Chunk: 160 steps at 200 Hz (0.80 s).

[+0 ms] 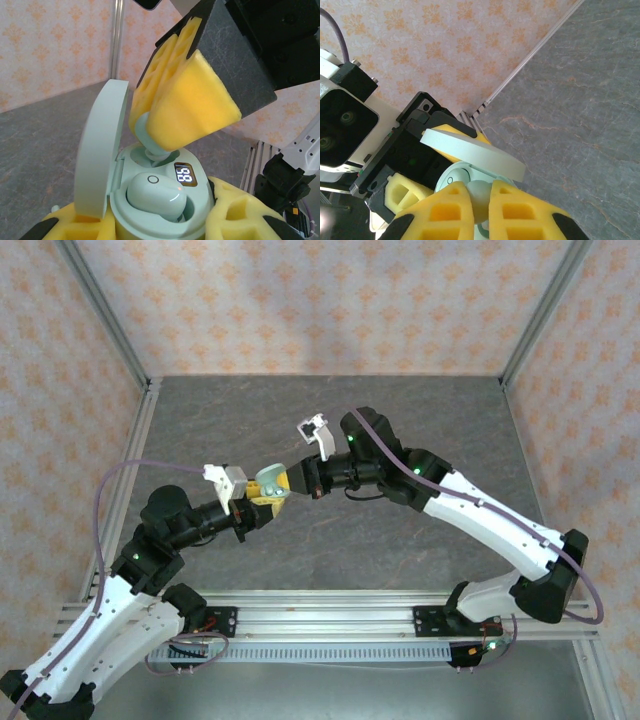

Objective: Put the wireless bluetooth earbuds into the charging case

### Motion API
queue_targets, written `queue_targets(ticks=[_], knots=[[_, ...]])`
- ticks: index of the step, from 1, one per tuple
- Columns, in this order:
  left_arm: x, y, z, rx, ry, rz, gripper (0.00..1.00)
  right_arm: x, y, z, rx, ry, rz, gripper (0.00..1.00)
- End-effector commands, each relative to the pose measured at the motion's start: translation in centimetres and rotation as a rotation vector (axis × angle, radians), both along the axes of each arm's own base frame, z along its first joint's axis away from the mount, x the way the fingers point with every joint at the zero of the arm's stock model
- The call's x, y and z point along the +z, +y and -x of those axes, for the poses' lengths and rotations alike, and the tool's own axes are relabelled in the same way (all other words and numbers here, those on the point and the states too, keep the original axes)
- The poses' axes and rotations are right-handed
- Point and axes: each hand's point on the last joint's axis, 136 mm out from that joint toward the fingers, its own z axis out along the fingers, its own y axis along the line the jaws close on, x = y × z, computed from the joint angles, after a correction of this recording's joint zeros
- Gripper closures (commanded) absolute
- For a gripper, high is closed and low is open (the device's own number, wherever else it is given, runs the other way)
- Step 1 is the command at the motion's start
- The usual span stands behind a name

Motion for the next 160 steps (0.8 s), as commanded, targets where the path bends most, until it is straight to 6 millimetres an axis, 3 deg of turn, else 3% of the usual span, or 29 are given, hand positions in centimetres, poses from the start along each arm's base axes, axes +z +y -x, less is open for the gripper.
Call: queue_targets(ticks=[1,68,160], knots=[[2.6,-0.1,0.8,-0.031,-0.063,0.040,1.00,0.7,0.1,0.1,0.011,-0.019,-0.002,0.86],[2.4,-0.1,0.7,-0.027,-0.063,0.030,1.00,-0.5,-0.4,0.5,0.022,-0.014,0.033,0.84],[2.5,-0.1,0.6,-0.026,-0.064,0.030,1.00,-0.1,-0.7,0.3,0.007,-0.030,0.043,0.68]])
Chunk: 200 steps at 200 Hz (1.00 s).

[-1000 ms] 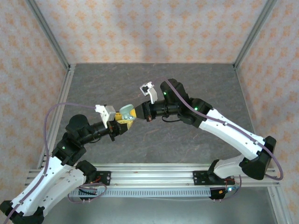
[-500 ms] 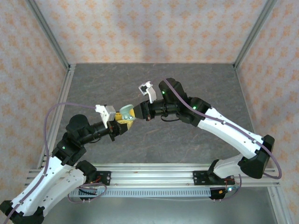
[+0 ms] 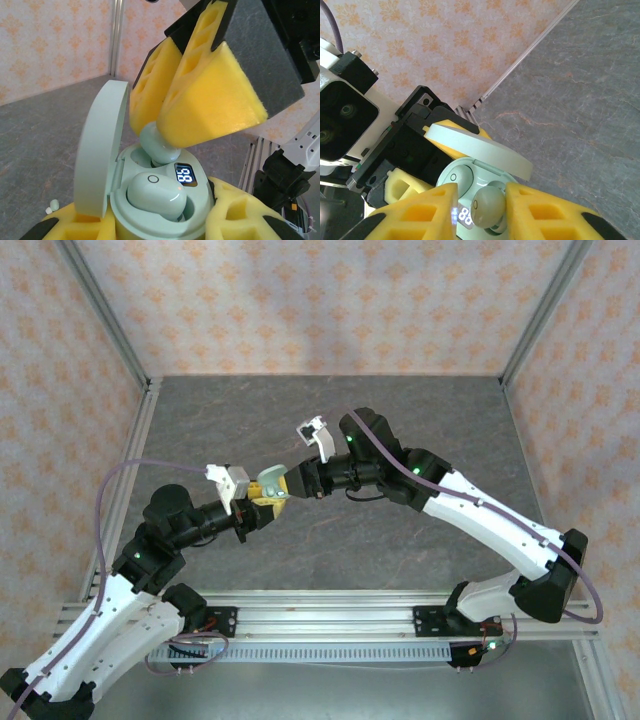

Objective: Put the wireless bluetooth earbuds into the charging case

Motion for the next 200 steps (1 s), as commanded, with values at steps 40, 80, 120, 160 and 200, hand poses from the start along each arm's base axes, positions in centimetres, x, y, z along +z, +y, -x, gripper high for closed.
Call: queue_targets(ticks=[40,80,120,160,200], knots=[[2.9,-0.1,0.7,-0.026,-0.079,0.041,1.00,0.9,-0.9,-0.2,-0.035,-0.028,0.023,0.64],[2.7,-0.1,0.6,-0.023,-0.074,0.037,1.00,2.1,-1.9,-0.6,-0.097,-0.057,0.019,0.57],[2.8,-0.1,0.5,-0.023,-0.075,0.038,1.00,3.8,-3.0,-0.7,-0.139,-0.074,-0.020,0.56],[3.2,-0.2,0.5,-0.024,-0.075,0.036,1.00,6.1,-4.1,-1.8,-0.200,-0.043,-0.130,0.54],[3.8,-0.6,0.4,-0.043,-0.085,0.039,1.00,6.5,-4.3,-4.5,-0.284,0.063,-0.196,0.49]])
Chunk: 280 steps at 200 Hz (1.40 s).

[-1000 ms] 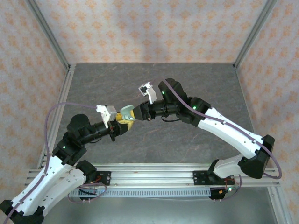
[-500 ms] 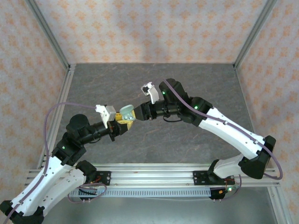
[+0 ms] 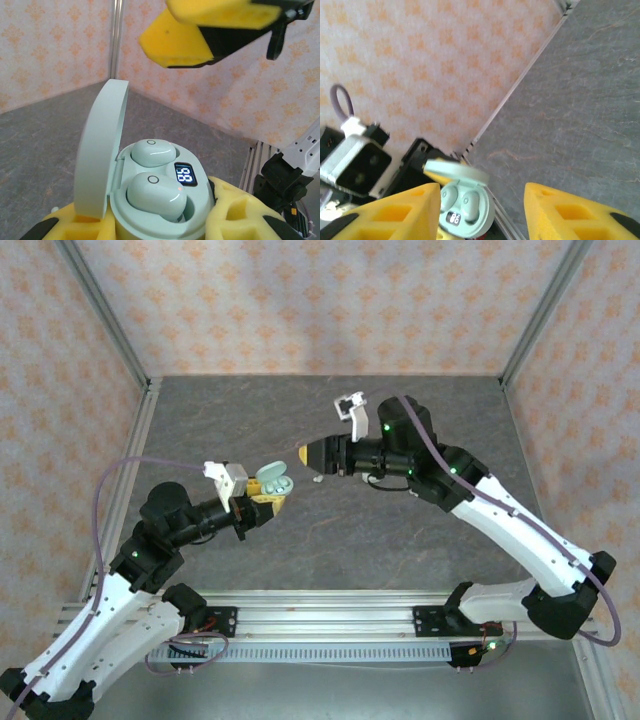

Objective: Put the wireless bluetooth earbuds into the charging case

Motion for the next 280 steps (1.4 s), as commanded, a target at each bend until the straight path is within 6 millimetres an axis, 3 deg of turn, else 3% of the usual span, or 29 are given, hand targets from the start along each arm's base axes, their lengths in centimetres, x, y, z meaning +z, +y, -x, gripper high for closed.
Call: queue_targets(ticks=[1,35,91,168,280], knots=[[2.8,-0.4,0.6,-0.040,-0.075,0.036,1.00,1.5,0.4,-1.1,-0.029,0.051,-0.094,0.49],[3.3,-0.7,0.5,-0.055,-0.085,0.033,1.00,0.6,1.9,-1.4,0.004,0.146,-0.109,0.44],[3.4,-1.4,-0.1,-0.075,-0.079,0.010,1.00,-0.7,2.8,-1.8,-0.005,0.238,-0.168,0.34],[3.9,-1.7,-1.4,-0.042,-0.085,0.053,1.00,-2.8,3.3,-1.1,0.045,0.316,-0.154,0.34],[4.2,-1.0,-2.2,0.027,-0.076,0.070,1.00,-3.0,2.8,-0.1,0.058,0.394,-0.230,0.35]])
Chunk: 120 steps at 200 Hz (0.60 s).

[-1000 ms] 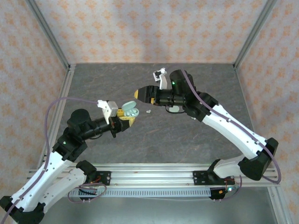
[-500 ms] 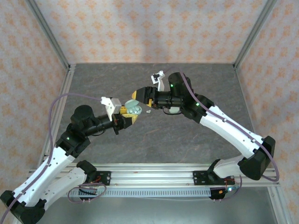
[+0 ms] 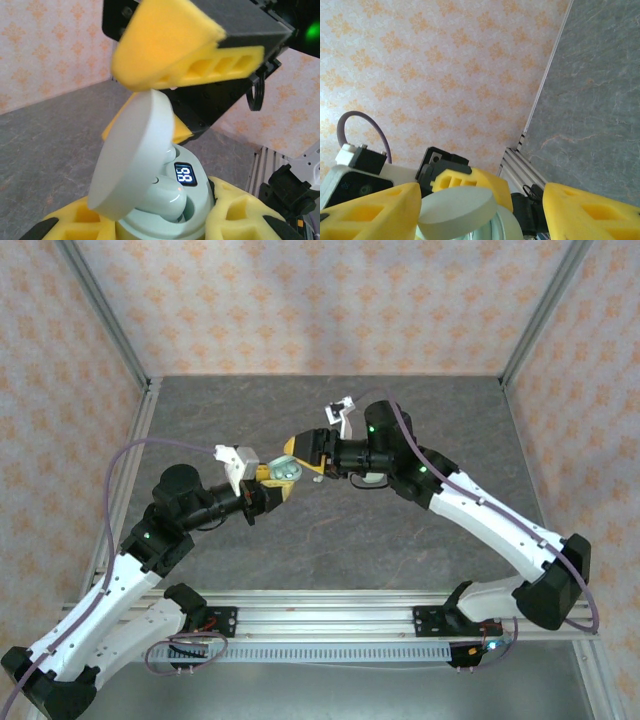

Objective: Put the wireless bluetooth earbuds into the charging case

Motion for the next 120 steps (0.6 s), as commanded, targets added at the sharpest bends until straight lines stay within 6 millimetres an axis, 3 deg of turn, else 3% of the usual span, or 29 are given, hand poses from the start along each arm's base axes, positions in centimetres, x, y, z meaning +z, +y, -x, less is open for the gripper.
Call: queue_targets(ticks=[1,96,120], knots=[[3.1,0.2,0.2,0.013,-0.092,0.068,1.00,0.5,-0.2,0.8,0.018,0.021,-0.044,0.35],[2.9,0.2,-0.3,0.034,-0.090,0.069,0.99,0.6,0.7,0.7,0.033,0.085,-0.116,0.35],[2.7,0.2,-0.4,0.039,-0.086,0.066,0.98,0.7,1.1,0.8,0.057,0.110,-0.139,0.43]])
